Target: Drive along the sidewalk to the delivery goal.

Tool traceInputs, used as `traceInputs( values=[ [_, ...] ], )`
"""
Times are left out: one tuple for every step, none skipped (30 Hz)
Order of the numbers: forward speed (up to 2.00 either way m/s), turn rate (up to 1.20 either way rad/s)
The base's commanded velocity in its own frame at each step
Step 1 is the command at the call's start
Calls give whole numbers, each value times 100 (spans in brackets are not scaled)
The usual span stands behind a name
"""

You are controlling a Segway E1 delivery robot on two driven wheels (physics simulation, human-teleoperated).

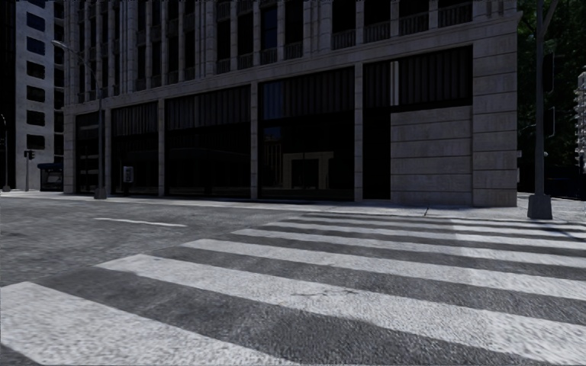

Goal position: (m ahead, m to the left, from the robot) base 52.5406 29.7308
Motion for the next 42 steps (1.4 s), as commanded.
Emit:
traceInputs(
  values=[
    [196, -40],
    [196, -40],
    [196, -40],
    [196, -40],
    [196, -40],
    [196, -40],
    [196, -40],
    [196, -40],
    [196, -40],
    [196, -40],
    [196, -40],
    [196, -40],
    [196, -40],
    [196, -40],
    [196, -40],
    [196, -40],
    [196, -40],
    [196, -40],
    [196, -40],
    [196, -40],
    [196, -40],
    [196, -40],
    [196, -40],
    [196, -40],
    [196, -40],
    [196, -40],
    [196, -40],
    [196, -40],
    [196, -40],
    [196, -40],
    [196, -40],
    [196, -28],
    [196, -1],
    [196, 0],
    [196, 0],
    [196, 0],
    [196, 0],
    [196, 0],
    [196, 0],
    [196, 0],
    [196, 0],
    [196, 0]
  ],
)
